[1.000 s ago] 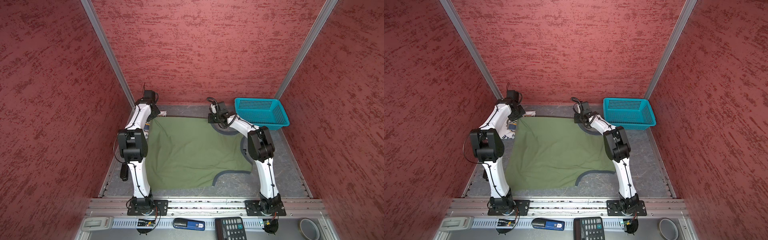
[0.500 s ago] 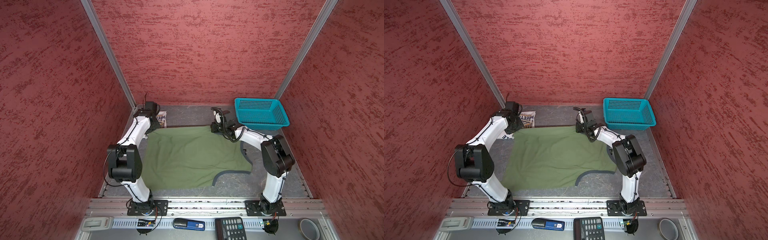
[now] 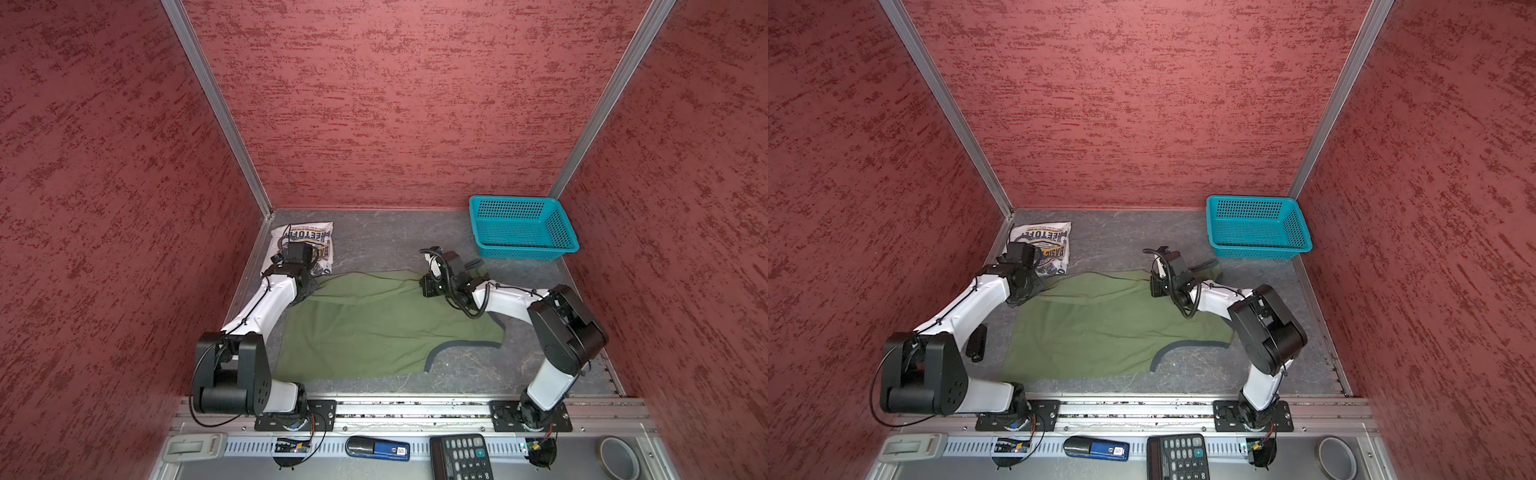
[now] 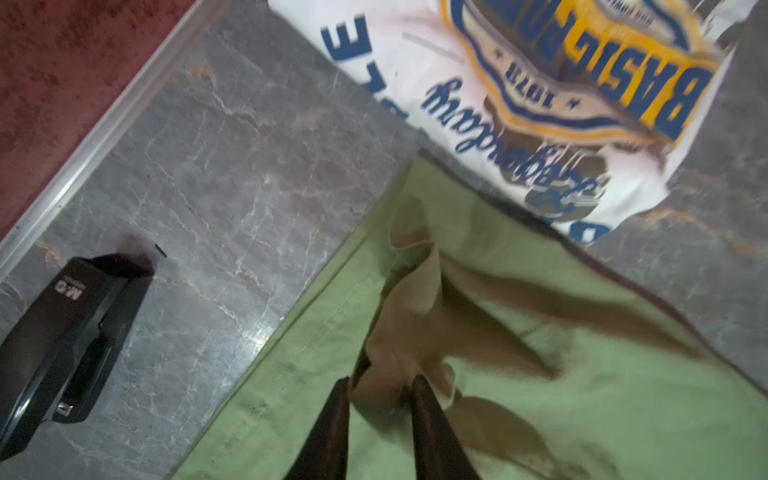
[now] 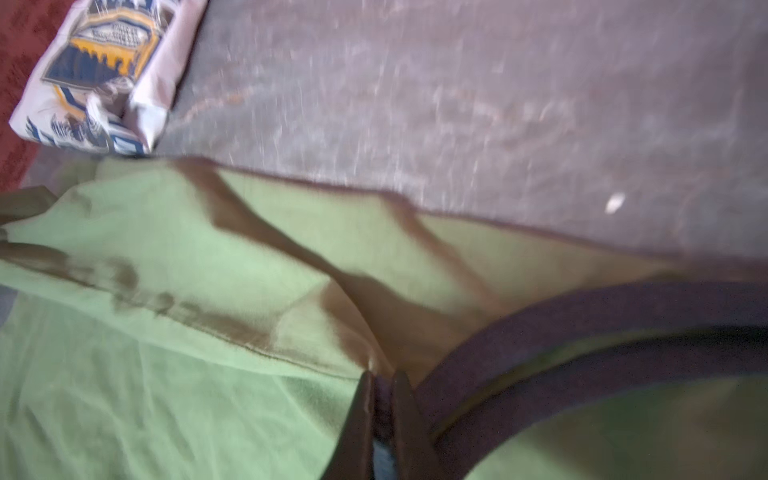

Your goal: Fold and stack the tank tops

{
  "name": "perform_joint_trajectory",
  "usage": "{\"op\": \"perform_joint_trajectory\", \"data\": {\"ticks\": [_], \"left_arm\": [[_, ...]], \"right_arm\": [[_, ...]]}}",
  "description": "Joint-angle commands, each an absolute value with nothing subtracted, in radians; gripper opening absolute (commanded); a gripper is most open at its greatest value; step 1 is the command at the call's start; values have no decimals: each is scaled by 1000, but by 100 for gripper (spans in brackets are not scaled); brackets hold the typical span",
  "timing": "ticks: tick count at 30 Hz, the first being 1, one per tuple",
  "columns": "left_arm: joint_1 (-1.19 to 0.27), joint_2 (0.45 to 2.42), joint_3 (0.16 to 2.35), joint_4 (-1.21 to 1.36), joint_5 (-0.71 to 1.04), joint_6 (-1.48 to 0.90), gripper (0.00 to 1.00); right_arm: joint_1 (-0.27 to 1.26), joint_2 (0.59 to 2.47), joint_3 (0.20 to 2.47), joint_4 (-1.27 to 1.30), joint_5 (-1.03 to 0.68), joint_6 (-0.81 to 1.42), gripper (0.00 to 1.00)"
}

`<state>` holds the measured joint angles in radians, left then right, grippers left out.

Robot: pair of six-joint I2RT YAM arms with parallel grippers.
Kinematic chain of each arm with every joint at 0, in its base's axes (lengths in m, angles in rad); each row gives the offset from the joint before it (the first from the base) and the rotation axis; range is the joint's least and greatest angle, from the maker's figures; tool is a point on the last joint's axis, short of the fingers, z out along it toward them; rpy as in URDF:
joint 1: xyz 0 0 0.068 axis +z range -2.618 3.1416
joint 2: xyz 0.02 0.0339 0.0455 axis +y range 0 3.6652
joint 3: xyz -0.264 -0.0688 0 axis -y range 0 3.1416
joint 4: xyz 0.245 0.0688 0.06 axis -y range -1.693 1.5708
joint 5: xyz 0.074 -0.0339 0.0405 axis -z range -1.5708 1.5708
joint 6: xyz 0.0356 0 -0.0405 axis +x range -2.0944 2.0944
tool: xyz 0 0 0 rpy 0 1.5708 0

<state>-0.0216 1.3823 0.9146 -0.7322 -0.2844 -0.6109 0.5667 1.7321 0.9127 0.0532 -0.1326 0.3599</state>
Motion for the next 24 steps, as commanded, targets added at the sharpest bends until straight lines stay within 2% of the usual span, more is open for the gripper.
{"op": "perform_joint_trajectory", "data": {"ticks": [1,5,9,14,24], "left_arm": [[17,1322,847,-673,-227,-637,50],[128,1277,784,-628,-114,-640,57],[168,1287,783,-618,-60,-642,60],[173,1330,766,-611,-44,-657,61],[205,1446,753,-570,-3,-646,59]], "right_arm": [[571,1661,870,115,-131,395,34],[569,1626,864,66,-83,447,49],[559,1639,899,10,-54,529,51],[565,1702,906,57,-129,647,53],[591,1768,910,77,-172,683,57]]}}
